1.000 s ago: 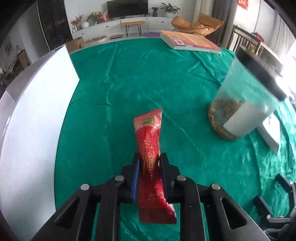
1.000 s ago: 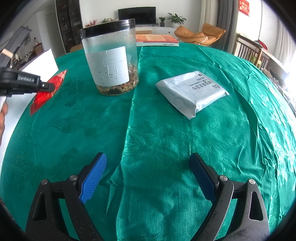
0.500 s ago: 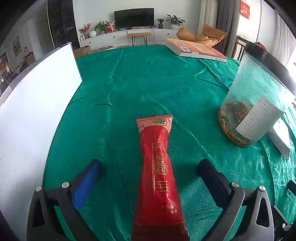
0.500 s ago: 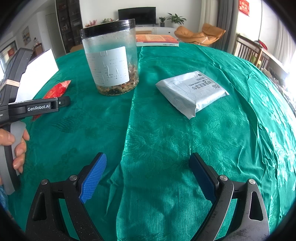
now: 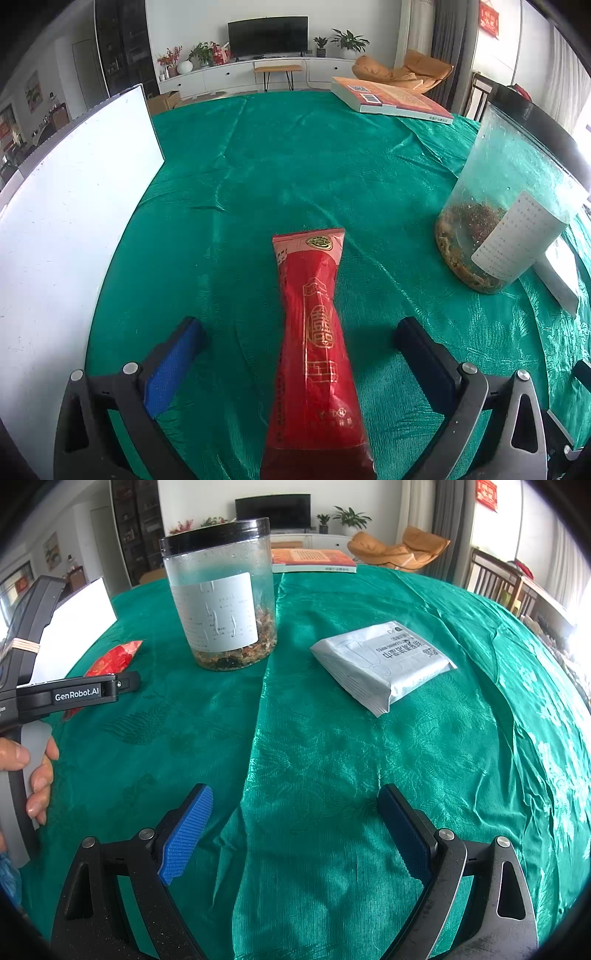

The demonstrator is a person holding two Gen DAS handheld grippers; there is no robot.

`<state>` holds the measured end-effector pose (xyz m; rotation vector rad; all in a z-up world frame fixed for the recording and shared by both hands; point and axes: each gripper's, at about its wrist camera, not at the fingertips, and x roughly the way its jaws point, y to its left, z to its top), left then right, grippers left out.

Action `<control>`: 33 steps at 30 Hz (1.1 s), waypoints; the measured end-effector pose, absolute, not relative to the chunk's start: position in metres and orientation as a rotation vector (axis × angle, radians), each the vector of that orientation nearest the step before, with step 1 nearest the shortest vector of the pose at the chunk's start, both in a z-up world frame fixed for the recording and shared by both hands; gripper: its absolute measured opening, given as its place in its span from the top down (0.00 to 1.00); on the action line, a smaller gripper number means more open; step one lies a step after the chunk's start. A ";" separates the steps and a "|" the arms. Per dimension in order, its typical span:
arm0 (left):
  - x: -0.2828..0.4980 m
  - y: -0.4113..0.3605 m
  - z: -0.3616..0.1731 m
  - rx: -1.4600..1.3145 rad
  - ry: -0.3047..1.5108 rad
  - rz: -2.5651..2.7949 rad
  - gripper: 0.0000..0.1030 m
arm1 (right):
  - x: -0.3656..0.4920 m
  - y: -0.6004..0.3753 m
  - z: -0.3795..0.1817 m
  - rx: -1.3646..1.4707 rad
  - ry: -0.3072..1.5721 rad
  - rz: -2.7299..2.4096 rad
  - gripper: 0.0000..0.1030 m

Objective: Organize soft objects
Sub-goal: 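Grasp the red packet with the left tool while the right tool grasps the white wipes pack, then carry the red packet and wipes pack into the white box and release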

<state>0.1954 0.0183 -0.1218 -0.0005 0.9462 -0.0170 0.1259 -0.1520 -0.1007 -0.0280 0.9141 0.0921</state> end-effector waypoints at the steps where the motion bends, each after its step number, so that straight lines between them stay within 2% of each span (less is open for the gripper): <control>1: 0.196 0.018 -0.122 -0.001 0.946 -0.017 0.00 | 0.126 -0.153 -0.101 -0.024 0.912 0.089 0.10; 4: 0.195 0.018 -0.122 0.000 0.946 -0.017 0.00 | 0.126 -0.168 -0.095 0.066 0.899 0.089 0.11; 7: 0.195 0.018 -0.123 0.001 0.946 -0.015 0.00 | 0.137 -0.218 -0.083 0.386 0.853 0.114 0.11; 10: 0.196 0.018 -0.122 0.002 0.951 -0.013 0.00 | 0.182 -0.259 -0.078 0.606 0.909 0.062 0.11; 14: 0.195 0.018 -0.119 0.017 1.013 -0.032 0.00 | 0.257 -0.265 -0.084 0.649 1.066 -0.053 0.11; 16: 0.193 0.018 -0.118 0.028 1.039 -0.041 0.02 | 0.280 -0.249 -0.083 0.550 1.104 -0.122 0.10; 17: 0.192 0.018 -0.116 0.029 1.039 -0.060 0.08 | 0.290 -0.234 -0.083 0.450 1.148 -0.148 0.09; 18: 0.191 0.017 -0.111 0.040 1.020 -0.072 0.37 | 0.300 -0.217 -0.085 0.297 1.219 -0.153 0.10; 19: 0.193 0.015 -0.106 0.065 1.013 -0.077 0.78 | 0.306 -0.204 -0.088 0.153 1.259 -0.136 0.14; 22: 0.201 0.026 -0.100 -0.020 1.043 -0.115 0.82 | 0.307 -0.205 -0.083 0.069 1.238 -0.087 0.29; 25: 0.193 0.047 -0.082 -0.190 0.991 -0.148 0.82 | 0.296 -0.230 -0.058 0.101 1.147 -0.086 0.29; 28: 0.180 0.061 -0.055 -0.277 0.929 -0.171 0.82 | 0.286 -0.239 -0.008 0.129 1.016 -0.051 0.29; 33: 0.145 0.109 0.000 -0.357 0.833 -0.173 0.82 | 0.267 -0.177 0.090 0.068 0.819 0.074 0.29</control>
